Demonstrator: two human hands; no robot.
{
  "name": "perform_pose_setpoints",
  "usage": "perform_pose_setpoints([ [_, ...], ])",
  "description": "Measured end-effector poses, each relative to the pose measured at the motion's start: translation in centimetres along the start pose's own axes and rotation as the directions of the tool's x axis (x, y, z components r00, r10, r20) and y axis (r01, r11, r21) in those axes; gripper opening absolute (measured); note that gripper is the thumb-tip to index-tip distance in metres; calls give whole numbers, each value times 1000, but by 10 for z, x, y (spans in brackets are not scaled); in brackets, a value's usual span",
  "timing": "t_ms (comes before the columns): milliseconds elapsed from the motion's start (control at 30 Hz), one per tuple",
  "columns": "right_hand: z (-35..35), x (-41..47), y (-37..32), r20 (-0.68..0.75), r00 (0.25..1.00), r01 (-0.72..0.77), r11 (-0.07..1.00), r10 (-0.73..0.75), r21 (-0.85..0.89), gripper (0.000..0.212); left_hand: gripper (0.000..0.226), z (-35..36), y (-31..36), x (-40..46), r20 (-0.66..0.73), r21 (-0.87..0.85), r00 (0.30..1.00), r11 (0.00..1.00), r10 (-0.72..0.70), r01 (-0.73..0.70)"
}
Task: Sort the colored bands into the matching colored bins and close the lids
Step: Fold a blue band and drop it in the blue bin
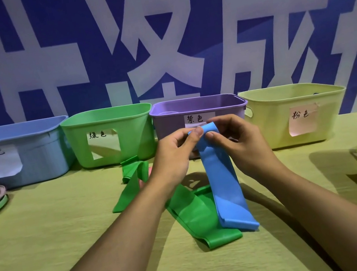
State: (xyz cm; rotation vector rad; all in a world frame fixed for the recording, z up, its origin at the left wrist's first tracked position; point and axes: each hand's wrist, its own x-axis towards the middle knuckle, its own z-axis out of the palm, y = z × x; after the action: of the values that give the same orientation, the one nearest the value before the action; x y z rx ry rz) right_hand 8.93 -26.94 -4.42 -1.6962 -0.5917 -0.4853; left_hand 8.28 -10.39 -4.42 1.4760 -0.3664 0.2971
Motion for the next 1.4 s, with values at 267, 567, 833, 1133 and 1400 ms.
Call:
perform_pose_setpoints([
  [267, 1, 0, 0, -6, 999, -44, 993, 45, 113, 43, 15, 0, 1, 0, -10, -49, 1000, 999, -1, 0],
  [567, 0, -2, -3, 33, 999, -7, 994, 3, 112, 34, 17, 0, 3, -2, 11, -44, 999, 998, -40, 40],
  [833, 1, -1, 0, -9, 999, -43, 995, 44, 85, 15, 38, 3, 4, -4, 74, -87, 992, 991, -99, 105],
  [1133, 2, -1, -3, -82, 995, -44, 984, 59, 173, 11, 35, 3, 1, -2, 20, -29, 1000, 999, -17, 17],
  [1400, 0, -1, -6, -96, 990, -81, 982, 99, 172, 24, 38, 1, 2, 0, 14, 28, 999, 999, 41, -42],
])
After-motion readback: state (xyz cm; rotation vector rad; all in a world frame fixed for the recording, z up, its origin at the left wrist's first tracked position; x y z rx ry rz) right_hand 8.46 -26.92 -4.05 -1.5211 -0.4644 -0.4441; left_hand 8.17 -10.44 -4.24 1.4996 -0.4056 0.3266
